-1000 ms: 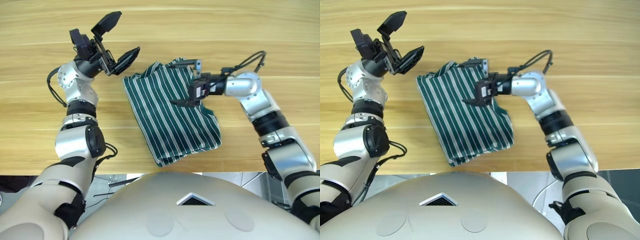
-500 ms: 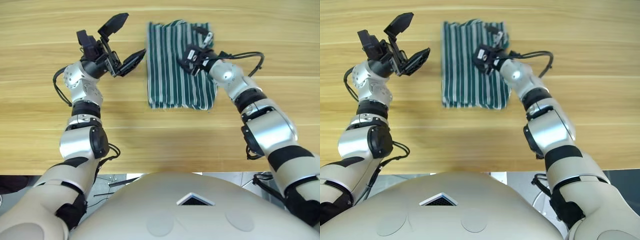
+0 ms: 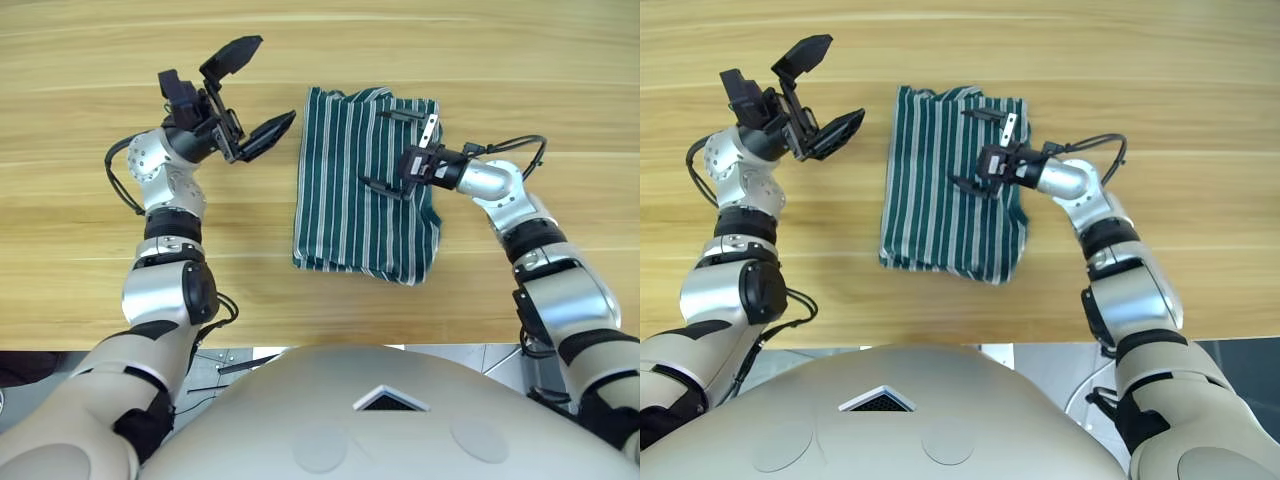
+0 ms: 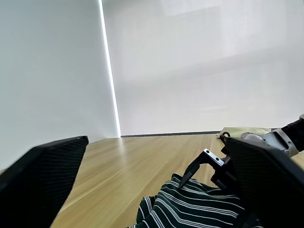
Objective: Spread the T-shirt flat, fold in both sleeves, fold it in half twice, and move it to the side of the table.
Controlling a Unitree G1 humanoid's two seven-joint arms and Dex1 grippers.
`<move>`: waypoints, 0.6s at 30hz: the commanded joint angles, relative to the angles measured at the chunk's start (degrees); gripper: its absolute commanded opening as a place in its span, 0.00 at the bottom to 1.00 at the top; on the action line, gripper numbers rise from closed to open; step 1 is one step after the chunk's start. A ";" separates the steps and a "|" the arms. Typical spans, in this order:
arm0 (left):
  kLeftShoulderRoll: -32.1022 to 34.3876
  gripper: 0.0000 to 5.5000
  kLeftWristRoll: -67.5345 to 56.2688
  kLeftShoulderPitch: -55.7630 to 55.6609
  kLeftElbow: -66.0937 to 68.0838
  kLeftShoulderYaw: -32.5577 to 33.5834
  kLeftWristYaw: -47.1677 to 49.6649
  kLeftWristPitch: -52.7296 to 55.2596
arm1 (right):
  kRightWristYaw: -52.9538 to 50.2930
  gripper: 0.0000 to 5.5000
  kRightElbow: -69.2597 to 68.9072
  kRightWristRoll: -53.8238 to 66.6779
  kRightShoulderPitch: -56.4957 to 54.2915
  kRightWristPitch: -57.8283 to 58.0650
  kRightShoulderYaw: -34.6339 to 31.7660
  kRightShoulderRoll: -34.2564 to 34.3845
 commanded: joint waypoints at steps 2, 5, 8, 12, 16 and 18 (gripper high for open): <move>-0.10 0.98 0.15 1.13 -1.84 -1.20 0.08 -0.86 | 6.83 0.98 -6.20 0.93 4.80 2.60 0.54 -2.35; 0.04 0.98 0.62 1.60 -2.34 -1.99 0.07 -1.58 | 7.76 0.98 -10.59 2.90 6.23 3.86 -0.54 -2.56; 0.79 0.98 2.15 2.22 -3.63 -3.40 0.17 -4.08 | 8.75 0.98 -17.49 7.84 7.17 5.89 -3.33 -3.13; 3.04 0.98 4.21 5.34 -12.21 -6.91 -1.00 -8.88 | 7.72 0.98 -28.79 14.36 7.94 10.80 -9.27 -4.50; 6.33 0.98 4.29 10.03 -25.89 -10.93 -0.13 -7.49 | 3.49 0.98 -34.41 14.89 7.53 14.46 -15.52 -5.80; 9.44 0.98 6.58 12.56 -30.80 -11.93 1.24 -8.76 | 3.52 0.98 -36.90 13.40 9.74 15.02 -18.34 -9.89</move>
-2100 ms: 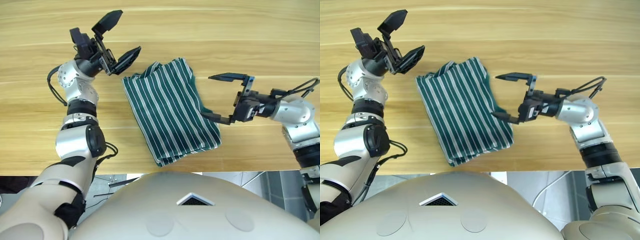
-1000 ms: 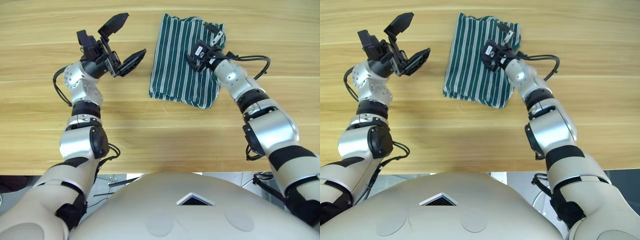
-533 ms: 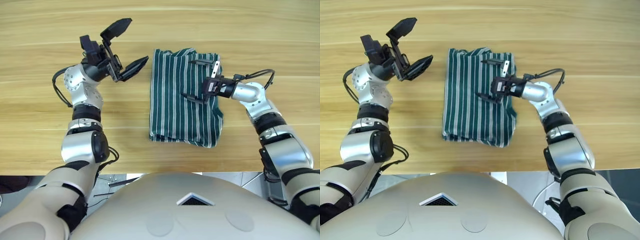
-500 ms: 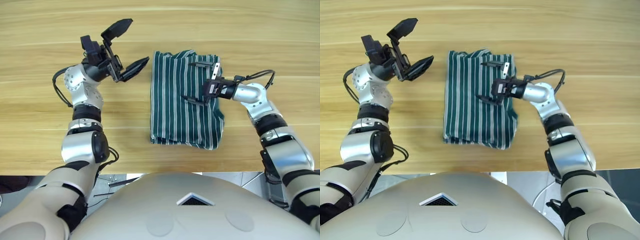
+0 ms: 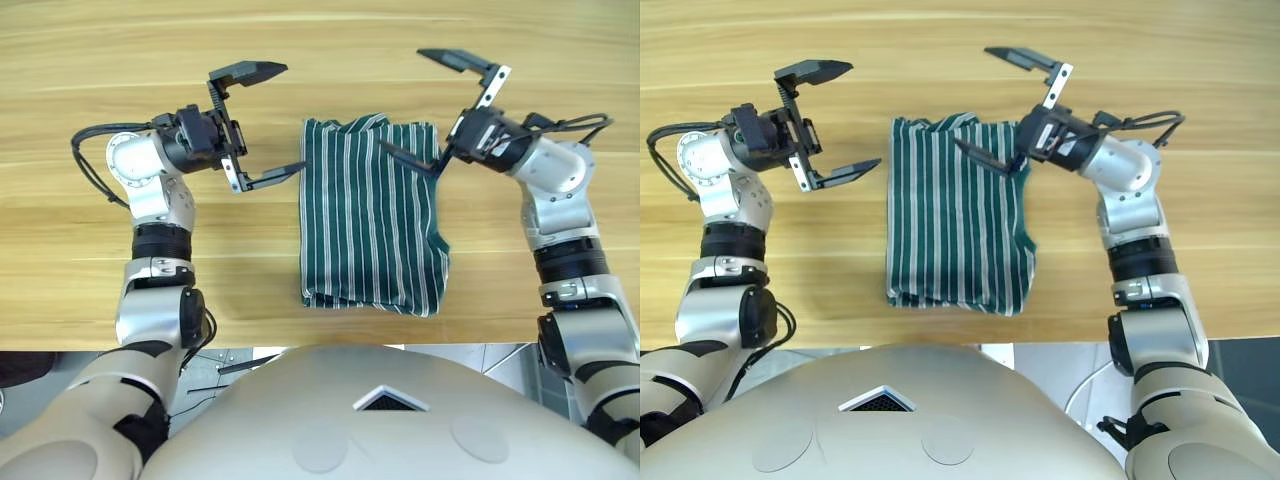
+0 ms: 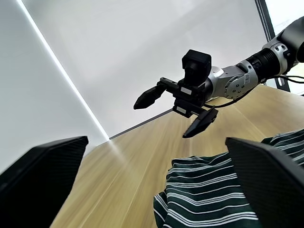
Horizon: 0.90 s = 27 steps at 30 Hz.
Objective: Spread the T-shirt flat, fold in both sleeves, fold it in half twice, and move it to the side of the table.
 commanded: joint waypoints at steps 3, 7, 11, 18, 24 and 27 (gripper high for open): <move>11.33 0.98 7.50 9.07 -13.30 -2.96 1.86 -2.73 | 2.34 0.98 -4.38 -6.73 9.94 -1.03 -7.82 -16.00; 19.65 0.98 14.28 15.95 -15.92 -4.07 3.93 -5.99 | 5.88 0.98 -7.79 -9.50 24.67 -4.60 -11.44 -26.14; 25.88 0.98 18.38 22.29 -20.23 -5.11 6.82 -7.19 | 6.74 0.98 -12.50 -15.16 33.10 -4.38 -8.25 -28.07; 29.12 0.98 24.45 30.85 -25.08 -11.54 12.37 -9.52 | 9.32 0.98 -16.04 -16.99 37.27 -2.37 -2.81 -28.75; 31.83 0.98 21.92 33.23 -30.74 -17.12 13.37 -6.54 | 9.87 0.98 -18.69 -16.70 37.64 -1.59 1.16 -28.74; 30.56 0.98 22.47 31.59 -30.58 -18.83 15.65 -5.96 | 9.83 0.98 -20.31 -15.93 37.54 -1.49 2.49 -28.58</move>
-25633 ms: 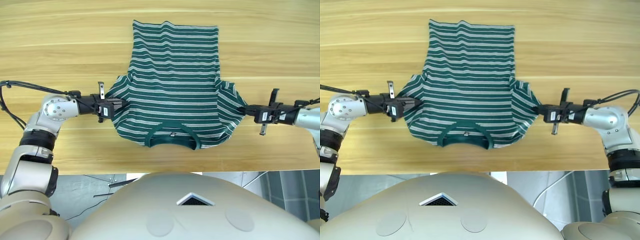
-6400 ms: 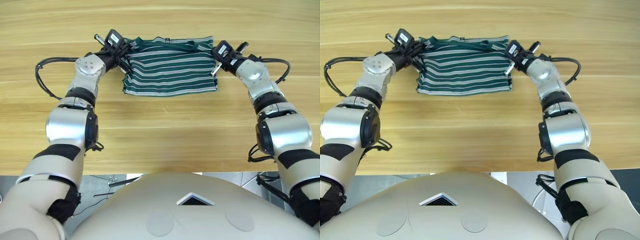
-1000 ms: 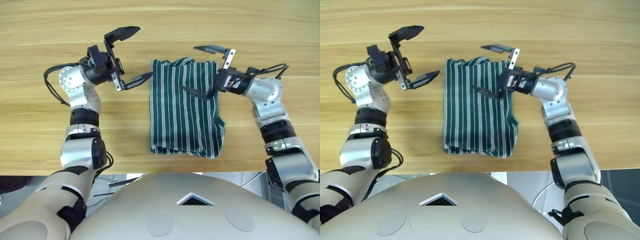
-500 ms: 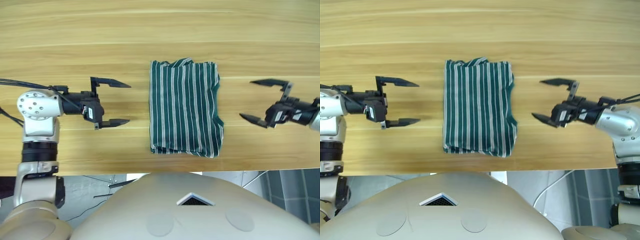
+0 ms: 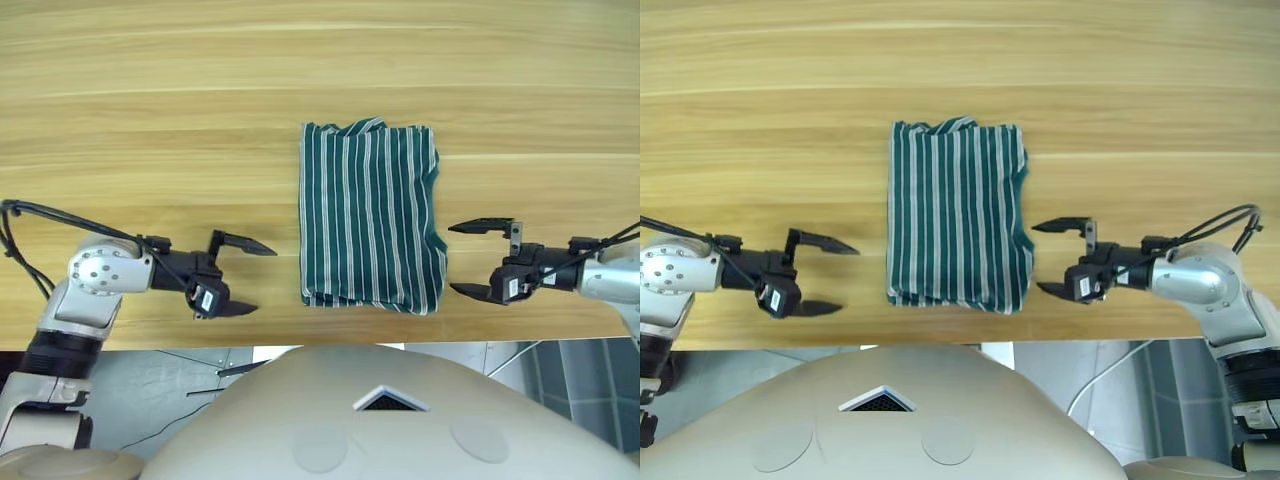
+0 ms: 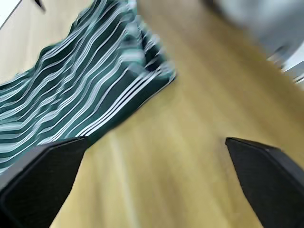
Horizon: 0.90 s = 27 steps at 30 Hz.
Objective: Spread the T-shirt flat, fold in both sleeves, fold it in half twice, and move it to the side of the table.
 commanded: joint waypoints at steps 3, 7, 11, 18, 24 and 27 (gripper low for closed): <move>-0.80 0.98 0.78 -2.80 1.32 -3.37 3.48 0.43 | 2.51 0.98 -2.27 -0.19 2.10 1.35 4.99 0.03; -2.21 0.98 1.31 -4.51 3.04 -5.00 5.94 -0.04 | 2.58 0.98 -3.24 0.71 1.99 1.40 6.17 -0.36; -3.46 0.98 3.47 -6.32 6.00 -7.13 7.99 -1.57 | 2.22 0.98 -2.92 0.47 1.09 1.80 7.19 0.03; -4.77 0.87 4.83 -8.46 9.89 -10.38 10.30 -3.89 | 1.37 0.76 -1.00 -0.37 -0.27 1.82 8.24 0.54; -4.34 0.70 4.16 -8.91 10.75 -12.05 11.03 -5.04 | 0.59 0.56 0.63 -1.48 -1.11 1.54 8.88 1.20; -4.02 0.62 3.84 -9.03 10.75 -12.67 11.11 -5.09 | 0.61 0.47 0.90 -1.54 -1.19 1.25 8.94 1.37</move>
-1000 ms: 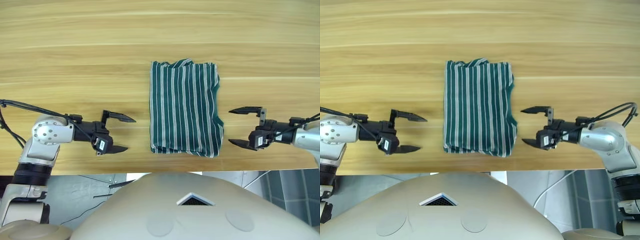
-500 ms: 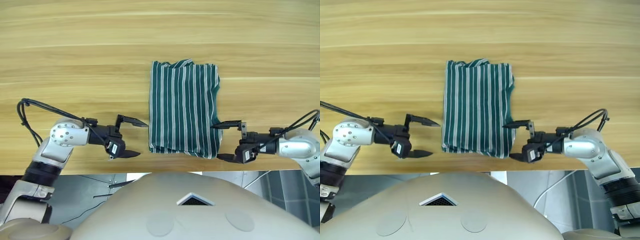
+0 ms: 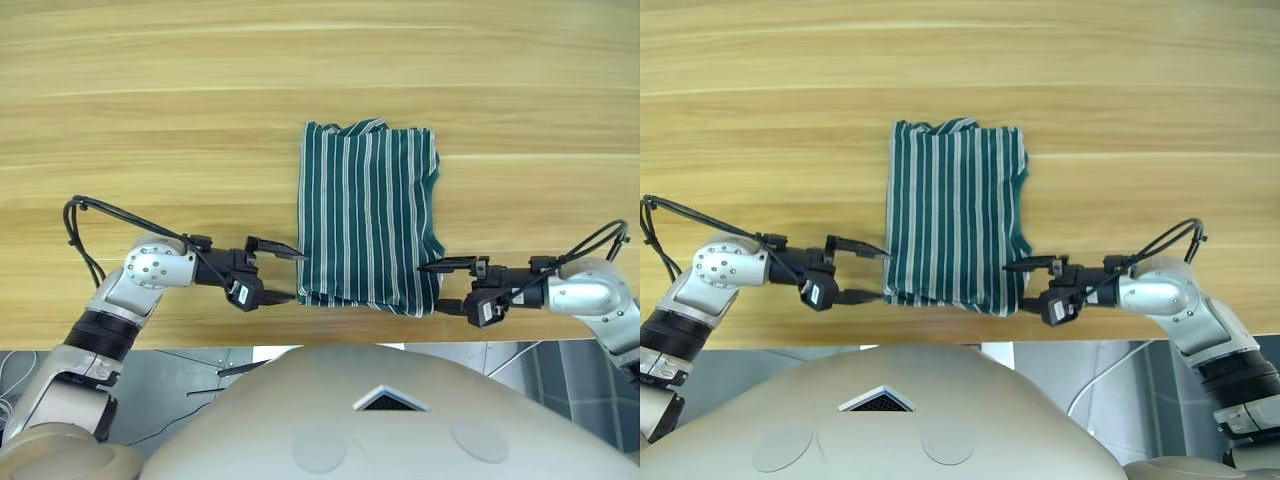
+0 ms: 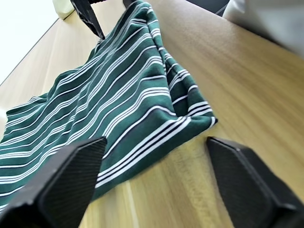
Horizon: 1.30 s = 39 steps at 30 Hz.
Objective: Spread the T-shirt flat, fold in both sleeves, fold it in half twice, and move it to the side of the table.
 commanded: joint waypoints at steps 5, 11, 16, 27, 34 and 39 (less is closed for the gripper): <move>0.75 0.45 0.64 -0.69 1.17 -1.47 0.55 -0.40 | 0.72 0.29 1.37 -2.79 -0.30 1.72 1.02 0.31; 0.75 0.27 0.20 -0.82 1.46 -2.09 0.73 -0.71 | 0.85 0.08 0.39 -2.09 -0.53 2.14 1.33 0.51; 0.64 0.12 -0.07 -0.97 1.50 -2.06 1.48 -0.73 | 0.85 0.00 0.14 -1.71 -0.74 2.29 1.50 0.74; 0.50 0.00 -1.89 -1.63 0.95 -2.20 1.95 -0.20 | 0.92 0.00 -0.26 -0.86 -1.19 2.19 1.68 1.05; 2.58 0.00 -6.06 -0.61 -1.61 -1.55 0.65 0.53 | 1.34 0.00 -1.29 3.22 0.07 0.06 -0.13 -0.76; 6.43 0.00 -12.26 0.32 -4.78 0.03 -1.12 0.86 | 2.72 0.00 -2.75 9.99 1.45 -1.61 -2.87 -2.58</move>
